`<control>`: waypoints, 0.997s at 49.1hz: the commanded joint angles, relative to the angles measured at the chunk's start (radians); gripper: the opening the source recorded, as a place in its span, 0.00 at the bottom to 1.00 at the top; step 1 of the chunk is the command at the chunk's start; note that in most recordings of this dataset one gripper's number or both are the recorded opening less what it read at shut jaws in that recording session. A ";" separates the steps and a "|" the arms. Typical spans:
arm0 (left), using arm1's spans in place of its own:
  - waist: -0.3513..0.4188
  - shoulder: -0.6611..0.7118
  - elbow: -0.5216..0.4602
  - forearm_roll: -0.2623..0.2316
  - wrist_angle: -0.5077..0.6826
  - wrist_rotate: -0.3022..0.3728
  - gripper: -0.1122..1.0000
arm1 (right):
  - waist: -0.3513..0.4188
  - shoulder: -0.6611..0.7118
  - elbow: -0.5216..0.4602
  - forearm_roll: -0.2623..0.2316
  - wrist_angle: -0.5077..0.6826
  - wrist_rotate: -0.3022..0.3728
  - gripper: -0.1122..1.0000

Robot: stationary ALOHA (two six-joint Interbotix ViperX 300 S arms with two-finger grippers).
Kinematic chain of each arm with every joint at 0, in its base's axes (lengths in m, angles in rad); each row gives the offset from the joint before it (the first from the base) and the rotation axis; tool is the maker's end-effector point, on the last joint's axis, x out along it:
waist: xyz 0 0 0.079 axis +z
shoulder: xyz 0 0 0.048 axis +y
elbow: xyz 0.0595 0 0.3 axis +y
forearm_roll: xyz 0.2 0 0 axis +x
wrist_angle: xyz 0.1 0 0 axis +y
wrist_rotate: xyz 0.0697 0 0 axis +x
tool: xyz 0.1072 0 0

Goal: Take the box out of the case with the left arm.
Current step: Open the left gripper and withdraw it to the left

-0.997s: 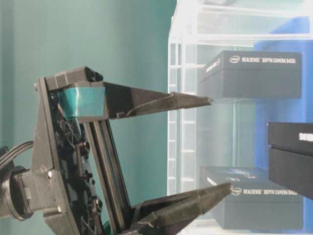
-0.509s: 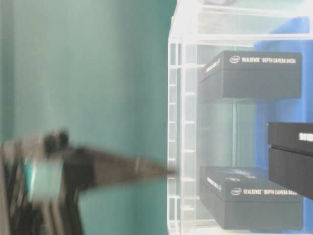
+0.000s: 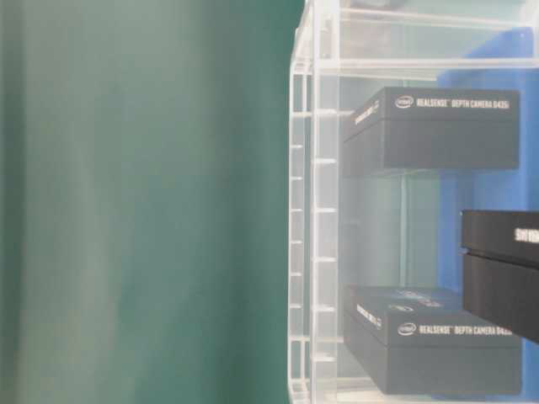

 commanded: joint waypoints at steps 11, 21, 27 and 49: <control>-0.028 -0.072 0.044 0.005 0.000 0.005 0.96 | -0.002 0.003 -0.026 -0.002 0.020 0.002 0.09; -0.032 -0.098 0.069 0.005 0.000 0.005 0.96 | -0.002 0.003 -0.026 -0.002 0.023 0.002 0.09; -0.031 -0.110 0.078 0.005 0.000 0.006 0.96 | -0.002 0.003 -0.026 -0.002 0.023 0.003 0.09; 0.034 -0.163 0.107 0.008 0.041 0.023 0.96 | -0.002 0.003 -0.026 -0.002 0.023 0.002 0.09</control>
